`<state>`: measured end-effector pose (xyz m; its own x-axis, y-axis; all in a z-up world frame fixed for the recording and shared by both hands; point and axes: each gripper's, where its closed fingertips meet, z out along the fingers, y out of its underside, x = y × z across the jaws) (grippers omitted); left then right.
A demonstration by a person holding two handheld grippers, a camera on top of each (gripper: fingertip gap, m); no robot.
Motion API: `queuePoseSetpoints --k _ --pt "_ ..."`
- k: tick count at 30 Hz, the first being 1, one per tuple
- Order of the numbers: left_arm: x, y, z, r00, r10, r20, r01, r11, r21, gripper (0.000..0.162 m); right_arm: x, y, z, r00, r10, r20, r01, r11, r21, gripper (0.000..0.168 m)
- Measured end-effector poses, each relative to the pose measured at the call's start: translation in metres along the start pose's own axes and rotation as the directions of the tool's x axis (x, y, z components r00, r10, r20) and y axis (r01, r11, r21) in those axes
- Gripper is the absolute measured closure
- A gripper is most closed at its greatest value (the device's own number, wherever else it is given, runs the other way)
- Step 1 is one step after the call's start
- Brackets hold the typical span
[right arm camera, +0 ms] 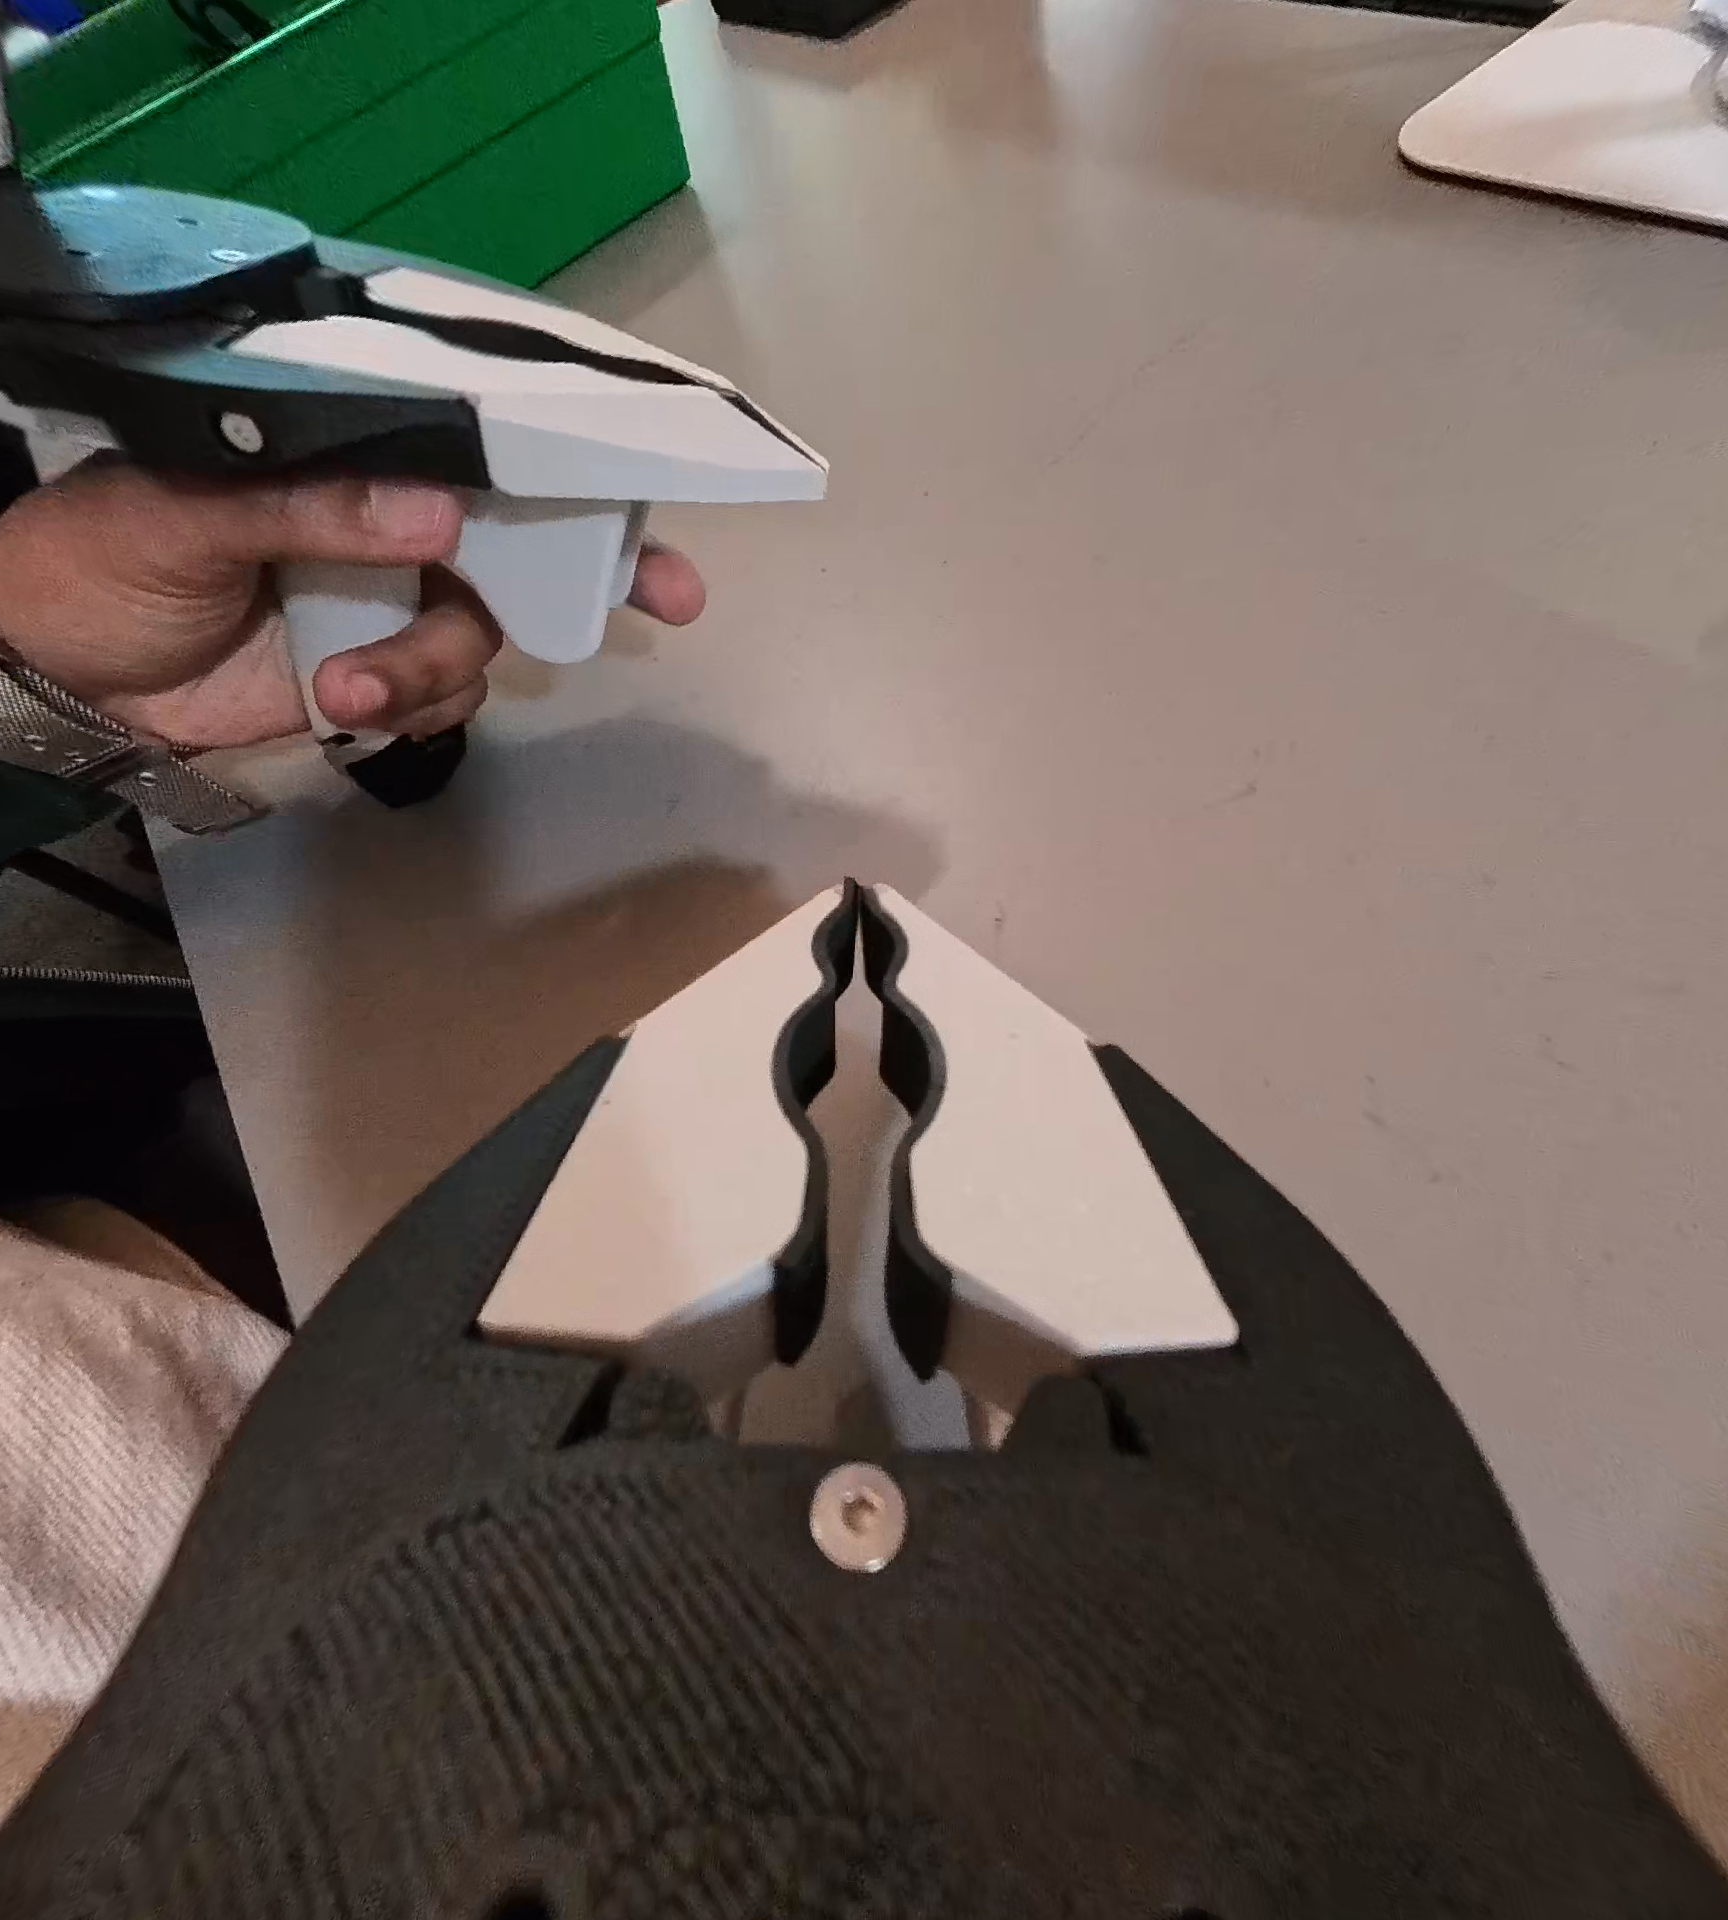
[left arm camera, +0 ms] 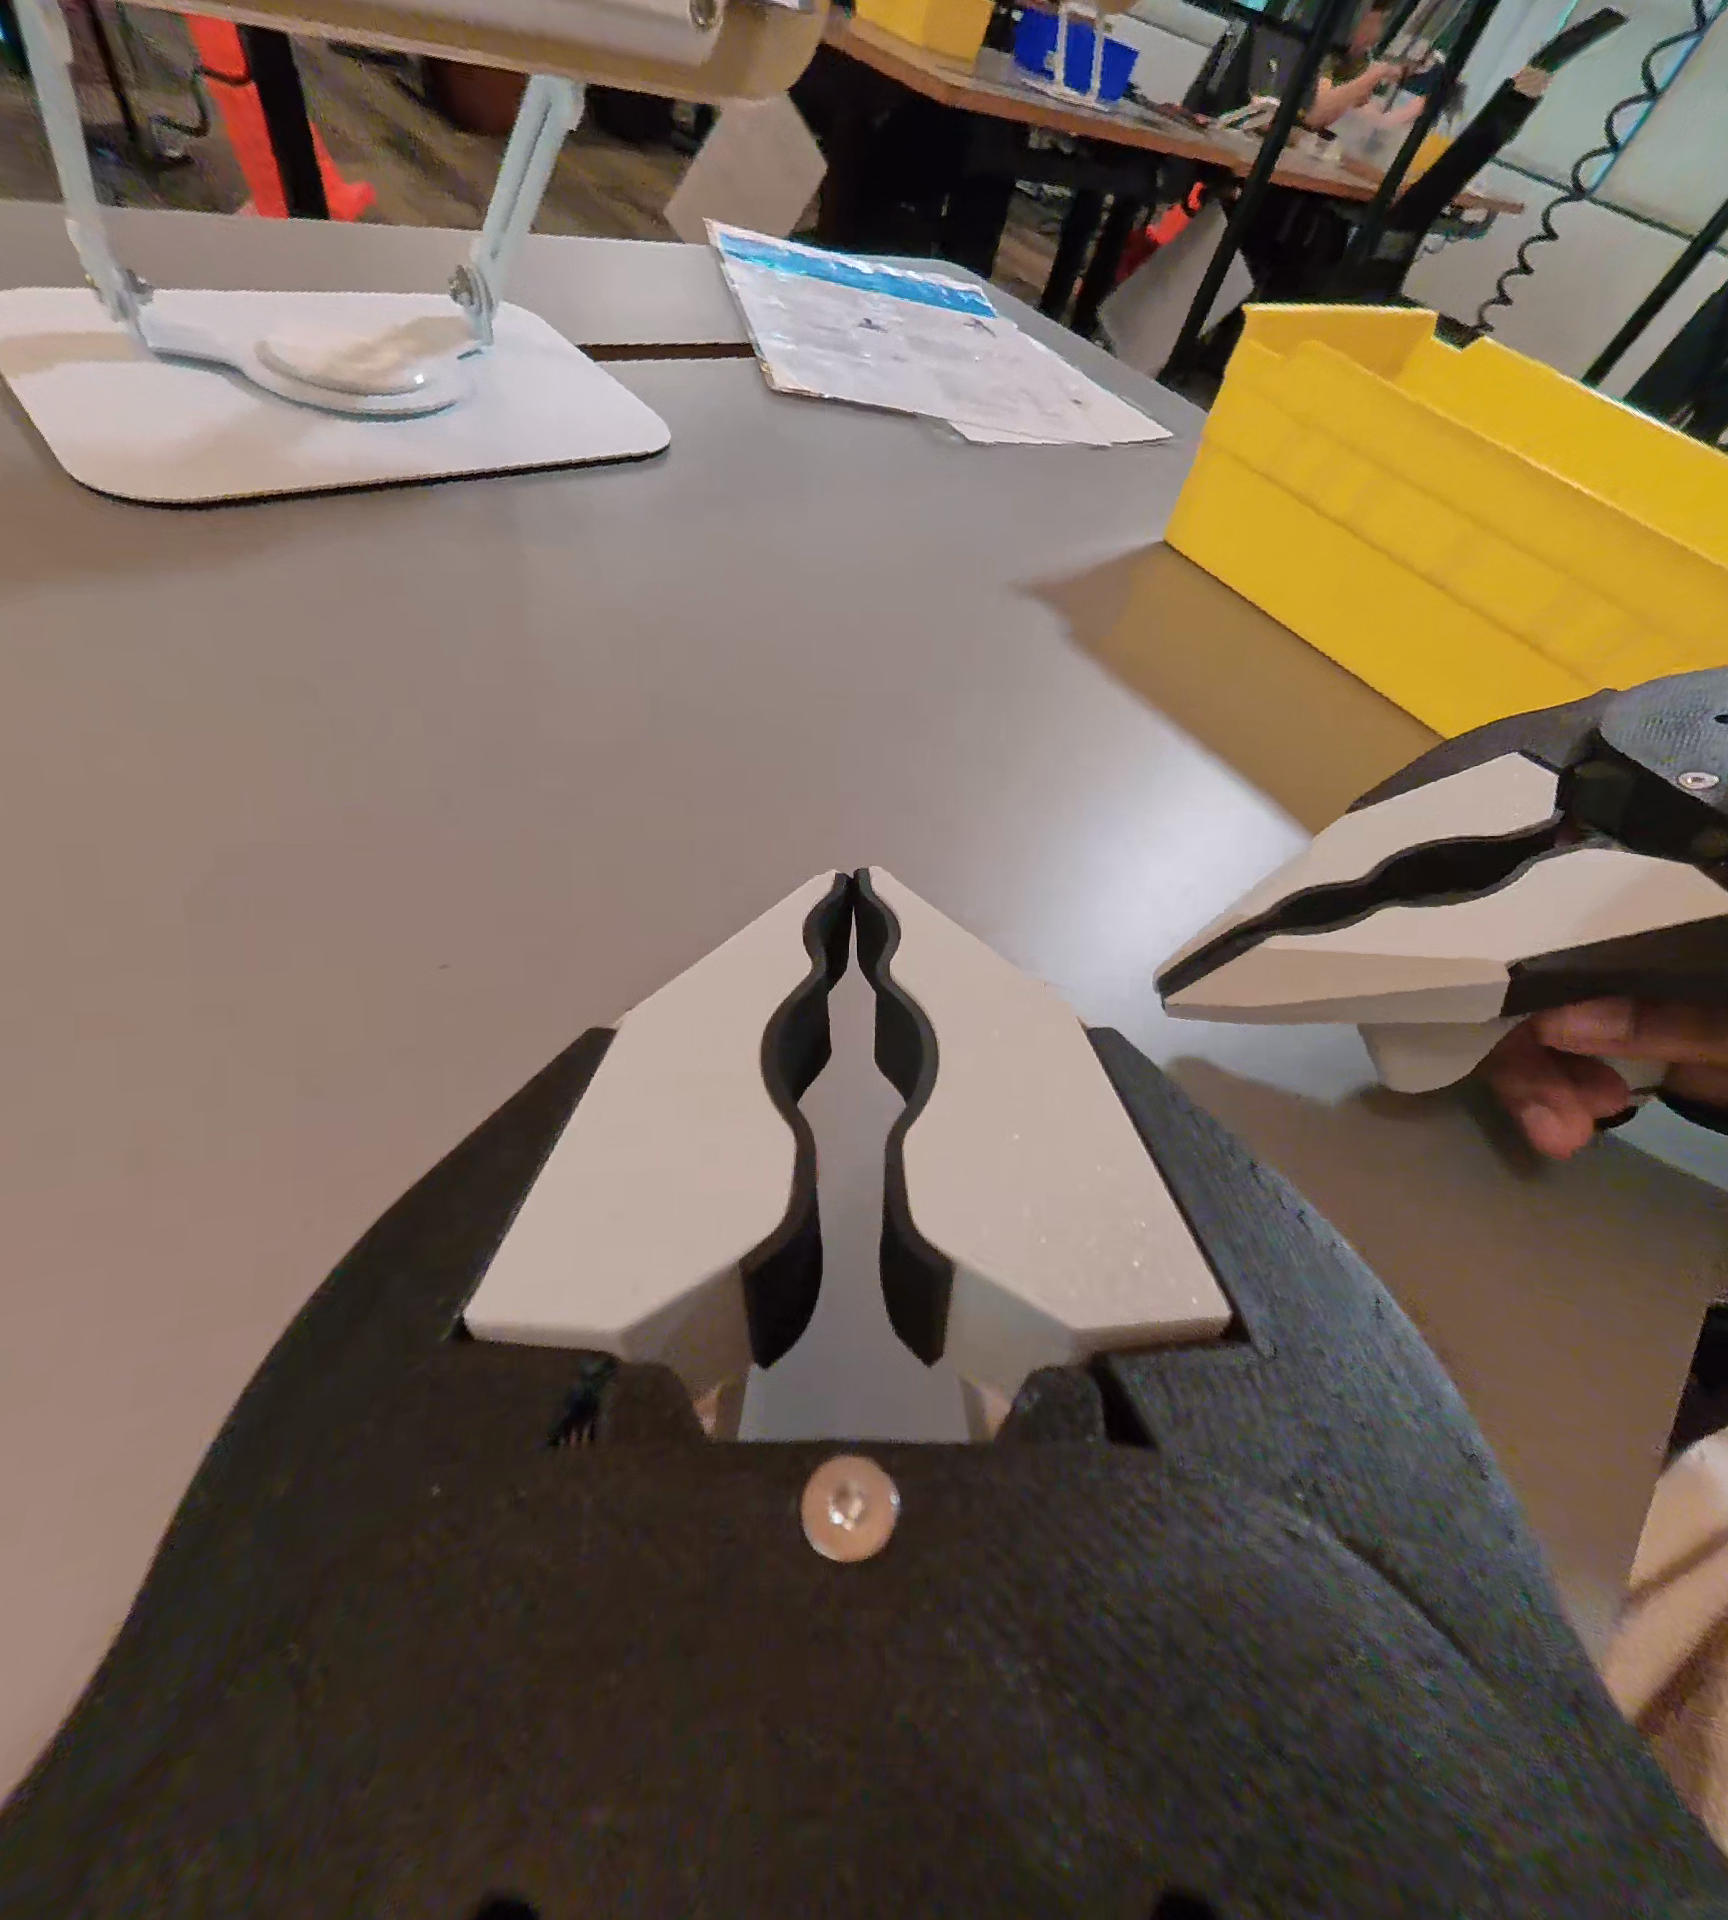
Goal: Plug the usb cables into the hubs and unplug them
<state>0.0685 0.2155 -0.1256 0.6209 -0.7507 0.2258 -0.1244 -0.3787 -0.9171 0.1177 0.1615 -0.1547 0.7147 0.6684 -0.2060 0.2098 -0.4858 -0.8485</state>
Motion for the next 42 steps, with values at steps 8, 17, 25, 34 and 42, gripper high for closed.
queuePoseSetpoints --k 8,17,25,34,42 --pt "-0.006 -0.002 -0.001 0.999 -0.032 0.006 0.032 0.999 0.014 0.162 0.013 0.001 -0.003 0.998 0.023 -0.056 -0.023 1.000 -0.007 0.156" --pt "-0.008 -0.003 0.000 1.000 -0.009 0.018 0.008 1.000 0.018 0.160 0.030 0.004 -0.008 0.992 0.008 -0.129 -0.011 1.000 -0.025 0.157" --pt "-0.007 -0.003 0.000 1.000 0.000 0.019 0.000 1.000 0.017 0.159 0.040 0.000 -0.015 0.986 0.123 -0.112 -0.121 0.992 0.025 0.154" --pt "-0.004 0.000 0.003 1.000 -0.015 0.001 0.015 1.000 -0.002 0.159 0.038 0.003 -0.013 0.986 0.124 -0.108 -0.124 0.992 0.005 0.154" --pt "-0.070 -0.053 -0.051 0.956 0.054 0.289 -0.090 0.990 0.112 0.155 0.039 -0.002 -0.015 0.983 0.163 -0.083 -0.161 0.986 0.034 0.154"
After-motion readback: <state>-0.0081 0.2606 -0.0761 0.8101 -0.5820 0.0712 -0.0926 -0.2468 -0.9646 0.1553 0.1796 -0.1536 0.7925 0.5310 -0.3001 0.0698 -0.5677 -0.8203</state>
